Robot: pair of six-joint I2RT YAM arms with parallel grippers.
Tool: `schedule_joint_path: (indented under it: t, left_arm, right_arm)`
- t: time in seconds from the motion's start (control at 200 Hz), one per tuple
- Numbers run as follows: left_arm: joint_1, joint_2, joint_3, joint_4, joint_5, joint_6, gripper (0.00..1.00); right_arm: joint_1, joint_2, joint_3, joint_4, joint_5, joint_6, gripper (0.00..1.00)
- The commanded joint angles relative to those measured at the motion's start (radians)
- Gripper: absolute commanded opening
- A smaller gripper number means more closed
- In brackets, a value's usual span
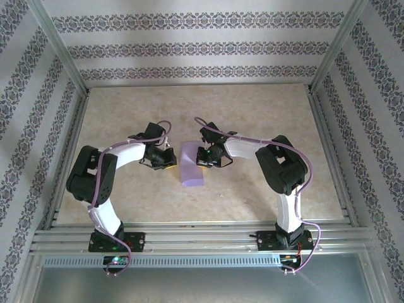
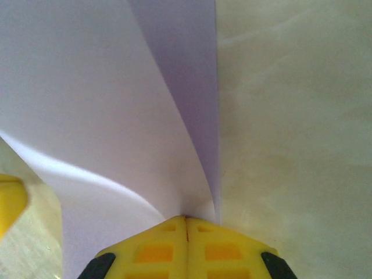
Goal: Fold a paper plane with a square sheet of paper (pick it up from the middle)
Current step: First fold the square sheet of paper in half at the center of the table.
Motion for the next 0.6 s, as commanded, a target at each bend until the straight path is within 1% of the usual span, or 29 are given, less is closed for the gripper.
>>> schedule_joint_path:
  t: [0.0, 0.125, 0.24, 0.375, 0.595]
  left_arm:
    - [-0.019, -0.068, 0.002, 0.047, 0.054, -0.021, 0.11]
    - [-0.078, -0.035, -0.004, 0.144, 0.102, -0.097, 0.12]
    - [-0.105, 0.016, -0.017, 0.150, 0.099, -0.122, 0.11]
    - [-0.109, 0.038, -0.058, 0.102, 0.084, -0.114, 0.11]
    - [-0.107, 0.000, -0.118, -0.052, -0.023, -0.051, 0.11]
  right_arm:
    - [0.011, 0.121, -0.073, -0.179, 0.178, -0.022, 0.02]
    - [0.013, 0.124, -0.077, -0.177, 0.176, -0.018, 0.02]
    - [0.013, 0.129, -0.080, -0.175, 0.174, -0.016, 0.02]
    - [0.013, 0.128, -0.081, -0.175, 0.178, -0.013, 0.02]
    - [0.012, 0.135, -0.090, -0.169, 0.187, 0.001, 0.01]
